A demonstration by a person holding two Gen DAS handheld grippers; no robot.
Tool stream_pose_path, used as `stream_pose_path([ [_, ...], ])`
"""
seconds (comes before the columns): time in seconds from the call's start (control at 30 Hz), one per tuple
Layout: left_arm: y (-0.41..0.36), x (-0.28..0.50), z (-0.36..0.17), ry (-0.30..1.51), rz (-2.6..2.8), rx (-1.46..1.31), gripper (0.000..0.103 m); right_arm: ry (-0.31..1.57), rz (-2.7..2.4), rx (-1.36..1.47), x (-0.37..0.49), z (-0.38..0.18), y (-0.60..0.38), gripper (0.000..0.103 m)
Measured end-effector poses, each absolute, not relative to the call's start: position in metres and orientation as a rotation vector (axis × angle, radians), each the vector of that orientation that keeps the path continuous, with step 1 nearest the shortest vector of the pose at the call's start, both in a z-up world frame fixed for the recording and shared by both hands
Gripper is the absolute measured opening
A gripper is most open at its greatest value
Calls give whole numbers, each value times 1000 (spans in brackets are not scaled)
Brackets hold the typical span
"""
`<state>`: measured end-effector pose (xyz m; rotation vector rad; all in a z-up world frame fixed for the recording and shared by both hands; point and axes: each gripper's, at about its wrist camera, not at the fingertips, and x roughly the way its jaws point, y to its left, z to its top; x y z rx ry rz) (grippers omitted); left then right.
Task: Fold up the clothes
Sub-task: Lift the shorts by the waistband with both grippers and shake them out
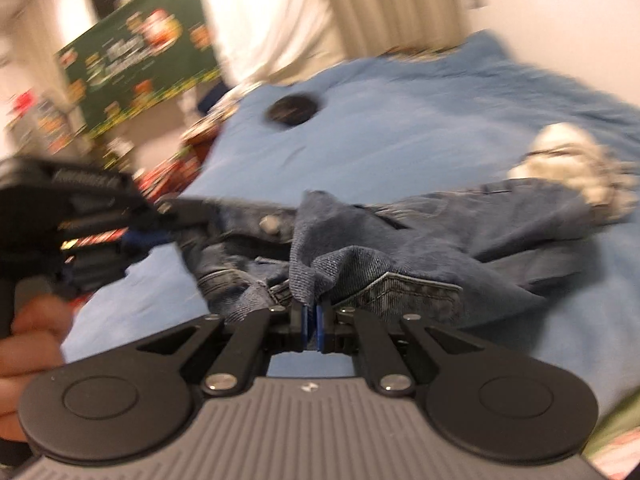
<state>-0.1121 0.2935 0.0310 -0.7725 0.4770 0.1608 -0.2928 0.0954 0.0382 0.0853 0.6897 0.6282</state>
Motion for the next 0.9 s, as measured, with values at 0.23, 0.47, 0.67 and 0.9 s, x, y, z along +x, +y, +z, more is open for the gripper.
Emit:
stream_pose_path([
  [0.23,367,-169,-7,562,331,-789,7,794,781,-95,-368,-2,216,6],
  [0.47,380,-193,-48,615,333,-843,10,917,817,-135,-386,-24,230,18],
  [0.67,369,-206,-47,573,377,-752,36,883,876,-113,-392,3,219,51],
  [0.9,380,-204,-71,640,407,-854,36,829,864,-126,-336,28,181,65],
])
